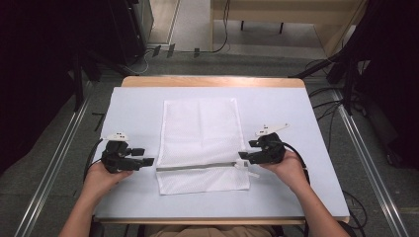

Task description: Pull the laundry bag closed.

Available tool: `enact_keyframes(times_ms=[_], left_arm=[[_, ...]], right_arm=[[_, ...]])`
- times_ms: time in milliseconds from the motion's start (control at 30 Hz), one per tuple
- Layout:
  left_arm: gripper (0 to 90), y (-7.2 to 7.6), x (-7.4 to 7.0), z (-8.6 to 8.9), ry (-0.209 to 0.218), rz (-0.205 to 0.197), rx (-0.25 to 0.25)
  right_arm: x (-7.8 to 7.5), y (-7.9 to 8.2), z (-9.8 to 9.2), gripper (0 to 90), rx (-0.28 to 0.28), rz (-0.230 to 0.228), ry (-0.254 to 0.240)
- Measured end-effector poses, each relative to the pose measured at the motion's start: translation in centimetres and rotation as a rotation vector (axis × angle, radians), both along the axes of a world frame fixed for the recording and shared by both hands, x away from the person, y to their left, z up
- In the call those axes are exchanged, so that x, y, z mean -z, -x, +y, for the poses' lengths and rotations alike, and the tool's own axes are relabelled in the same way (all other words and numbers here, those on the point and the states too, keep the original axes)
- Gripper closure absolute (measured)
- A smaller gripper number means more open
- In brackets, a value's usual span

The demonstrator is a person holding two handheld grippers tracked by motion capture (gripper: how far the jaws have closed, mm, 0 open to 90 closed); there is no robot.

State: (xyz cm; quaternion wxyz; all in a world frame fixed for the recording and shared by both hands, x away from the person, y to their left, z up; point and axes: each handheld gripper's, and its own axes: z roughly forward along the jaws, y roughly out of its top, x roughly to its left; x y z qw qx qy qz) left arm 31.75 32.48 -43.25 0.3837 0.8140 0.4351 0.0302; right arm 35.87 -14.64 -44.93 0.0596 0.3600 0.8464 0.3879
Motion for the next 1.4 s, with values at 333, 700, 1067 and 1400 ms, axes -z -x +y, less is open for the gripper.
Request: enact_keyframes(times_ms=[333, 700, 1067, 1400], left_arm=[[32.7, -0.3, 0.1, 1.0, -0.016, -0.01, -0.061], [32.8, -0.6, 0.1, 1.4, -0.029, -0.023, -0.089], [32.8, -0.8, 0.3, 1.4, -0.027, -0.002, -0.105], [30.8, -0.8, 0.4, 1.3, -0.027, 0.001, -0.114]], right_arm=[[-0.2, -0.3, -1.8, 33.3, 0.049, -0.043, 0.006], [0.3, -1.0, -3.7, 30.6, 0.121, -0.063, 0.015], [0.9, -1.4, -3.8, 27.8, 0.134, -0.074, 0.047], [1.1, -1.5, -3.9, 26.6, 0.137, -0.075, 0.053]])
